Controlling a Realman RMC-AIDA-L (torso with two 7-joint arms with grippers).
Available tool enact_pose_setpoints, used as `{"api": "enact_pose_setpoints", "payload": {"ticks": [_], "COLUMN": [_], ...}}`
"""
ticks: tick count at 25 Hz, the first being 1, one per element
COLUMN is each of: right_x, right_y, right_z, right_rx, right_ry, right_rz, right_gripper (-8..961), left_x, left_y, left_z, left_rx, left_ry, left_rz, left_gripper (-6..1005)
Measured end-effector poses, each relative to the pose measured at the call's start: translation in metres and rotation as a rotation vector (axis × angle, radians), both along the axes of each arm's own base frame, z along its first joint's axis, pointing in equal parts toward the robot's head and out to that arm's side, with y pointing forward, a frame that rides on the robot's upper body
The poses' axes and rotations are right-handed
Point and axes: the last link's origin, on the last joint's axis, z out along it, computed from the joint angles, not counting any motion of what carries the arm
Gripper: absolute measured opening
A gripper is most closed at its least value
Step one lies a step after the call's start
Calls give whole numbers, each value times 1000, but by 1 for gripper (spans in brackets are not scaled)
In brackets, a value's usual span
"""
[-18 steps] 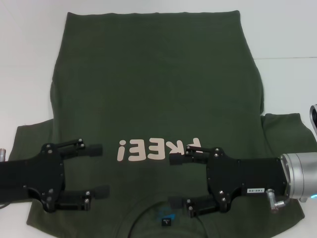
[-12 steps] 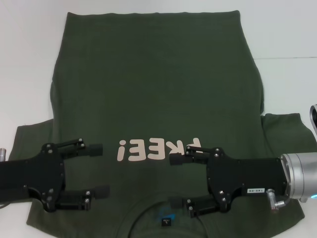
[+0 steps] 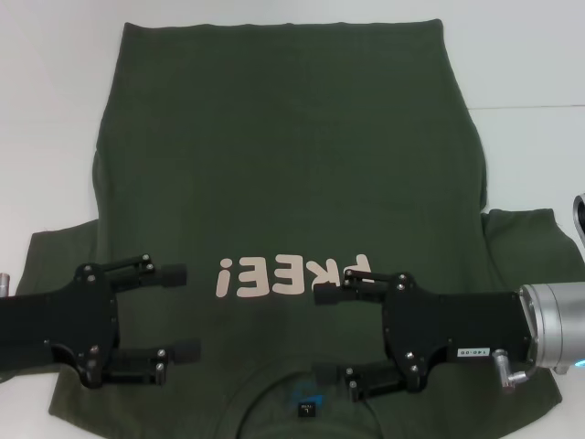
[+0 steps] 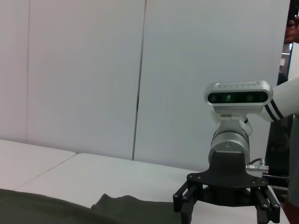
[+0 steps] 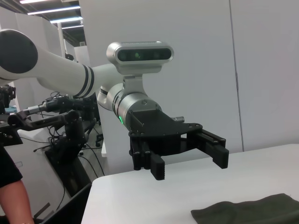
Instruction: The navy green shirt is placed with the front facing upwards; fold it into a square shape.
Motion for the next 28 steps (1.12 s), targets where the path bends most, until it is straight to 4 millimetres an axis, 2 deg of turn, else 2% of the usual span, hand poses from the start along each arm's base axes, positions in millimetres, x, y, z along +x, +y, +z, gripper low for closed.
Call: {"api": "enact_pose_setpoints", "payload": {"ticks": [4, 11, 17, 22, 28], "right_x": [2, 13, 31, 41, 53], "right_y": [5, 30, 57, 64, 58], "right_z": [7, 33, 77, 107, 123], "right_rx": [47, 131, 132, 117, 109], "right_ry": [42, 141, 145, -11, -238], "right_rz": [-53, -314, -611, -750, -884], "right_gripper": [920, 917, 914, 912, 909], "left_x": [-1, -4, 1, 6, 10], "left_y": [1, 11, 16, 20, 23], "left_z": [-1, -7, -13, -16, -18], "left_rx": [11, 40, 39, 32, 17], "left_ry": [-2, 8, -1, -4, -12], "left_rz": [6, 56, 55, 45, 47], "left_gripper": [861, 861, 862, 861, 862]}}
